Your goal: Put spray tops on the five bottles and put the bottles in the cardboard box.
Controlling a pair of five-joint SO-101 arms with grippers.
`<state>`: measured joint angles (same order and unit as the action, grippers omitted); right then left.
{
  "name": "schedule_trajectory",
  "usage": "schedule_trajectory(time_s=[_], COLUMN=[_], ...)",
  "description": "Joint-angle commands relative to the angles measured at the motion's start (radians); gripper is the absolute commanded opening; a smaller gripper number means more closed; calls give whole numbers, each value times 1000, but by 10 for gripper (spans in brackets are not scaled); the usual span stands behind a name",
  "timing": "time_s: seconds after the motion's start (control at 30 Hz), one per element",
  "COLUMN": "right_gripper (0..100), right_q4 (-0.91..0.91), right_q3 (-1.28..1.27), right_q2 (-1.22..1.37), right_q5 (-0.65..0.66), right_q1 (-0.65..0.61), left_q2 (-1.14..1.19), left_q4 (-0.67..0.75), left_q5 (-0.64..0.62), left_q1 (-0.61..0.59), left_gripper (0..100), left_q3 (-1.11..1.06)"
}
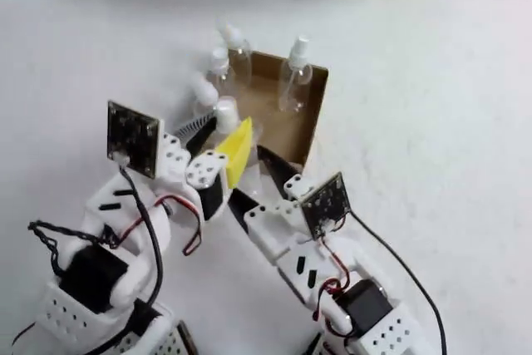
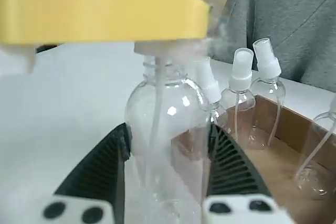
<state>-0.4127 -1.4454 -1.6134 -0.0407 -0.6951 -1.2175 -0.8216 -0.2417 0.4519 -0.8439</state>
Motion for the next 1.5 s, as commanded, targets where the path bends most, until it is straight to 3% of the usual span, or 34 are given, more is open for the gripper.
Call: schedule_trajectory(time_s=[0.0, 0.27, 0.43, 0.53, 1.03, 1.47], right_gripper=[16, 16, 16, 16, 16, 16], right_q4=[15, 15, 15, 15, 4, -1], right_q3=[17, 17, 17, 17, 17, 17], right_q2=[-10, -10, -10, -10, -10, -10], right_q5=[-9, -6, -6, -6, -3, -3], right_q1=[28, 31, 35, 35, 36, 33], left_q2=[-31, -35, -36, -36, -110, -384], left_q4=[-6, 106, 98, 98, 94, -133], left_q5=[3, -3, -6, -6, -8, 2], left_q1=[21, 19, 18, 18, 18, 18], left_gripper=[24, 42, 242, 298, 298, 298], left_q3=[-37, -95, -97, -97, -94, -97])
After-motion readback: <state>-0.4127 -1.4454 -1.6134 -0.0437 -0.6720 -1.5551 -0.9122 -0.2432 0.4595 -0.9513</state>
